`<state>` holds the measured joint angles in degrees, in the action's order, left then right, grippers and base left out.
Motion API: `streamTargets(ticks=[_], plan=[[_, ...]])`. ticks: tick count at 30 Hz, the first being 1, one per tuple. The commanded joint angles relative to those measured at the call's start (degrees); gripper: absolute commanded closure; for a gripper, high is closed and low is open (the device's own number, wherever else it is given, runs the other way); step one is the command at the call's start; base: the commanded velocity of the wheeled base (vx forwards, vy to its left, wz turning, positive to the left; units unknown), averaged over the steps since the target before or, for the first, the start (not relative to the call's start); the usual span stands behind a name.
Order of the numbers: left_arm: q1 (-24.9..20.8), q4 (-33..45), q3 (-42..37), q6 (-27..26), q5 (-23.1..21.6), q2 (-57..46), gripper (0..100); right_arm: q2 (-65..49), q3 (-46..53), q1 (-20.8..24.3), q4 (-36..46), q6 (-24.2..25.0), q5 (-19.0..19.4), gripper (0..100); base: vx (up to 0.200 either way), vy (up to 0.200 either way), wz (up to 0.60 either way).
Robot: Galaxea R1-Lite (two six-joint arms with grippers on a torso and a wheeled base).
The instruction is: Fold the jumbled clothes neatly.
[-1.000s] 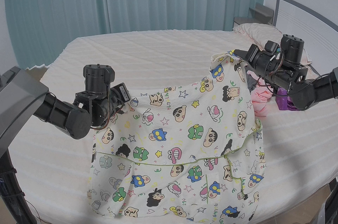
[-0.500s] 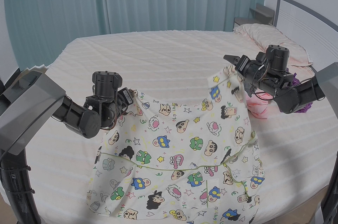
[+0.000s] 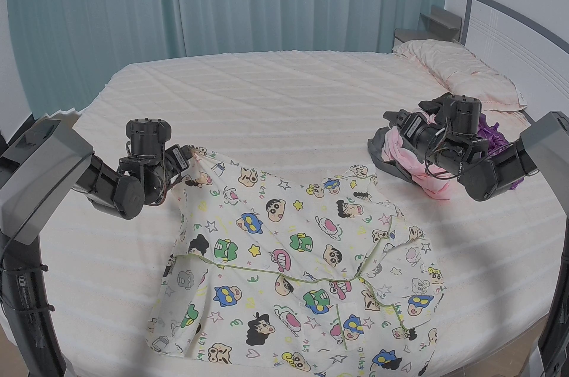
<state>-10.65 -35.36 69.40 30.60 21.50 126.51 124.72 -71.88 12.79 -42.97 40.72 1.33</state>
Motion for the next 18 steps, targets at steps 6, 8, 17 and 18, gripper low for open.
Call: streamTargets(ticks=[6,8,17,18], plan=[[2.13,4.08,2.14,-3.44,-4.89,-1.01,0,-8.79,14.31,-1.71,0.08,-0.37,2.98,0,0.0,0.0,0.0],[1.07,6.36,2.85,-3.44,-5.86,-1.8,0,-9.85,17.21,-2.07,-0.01,-0.9,3.68,0,0.0,0.0,0.0],[0.11,12.43,1.18,-3.44,-14.65,-5.31,0,-12.84,27.32,-6.11,-0.09,-2.66,7.64,0,0.0,0.0,0.0],[0.11,13.92,1.09,-3.35,-15.7,-5.75,0,-13.01,28.37,-6.46,-0.18,-3.01,7.99,0,0.0,0.0,0.0]])
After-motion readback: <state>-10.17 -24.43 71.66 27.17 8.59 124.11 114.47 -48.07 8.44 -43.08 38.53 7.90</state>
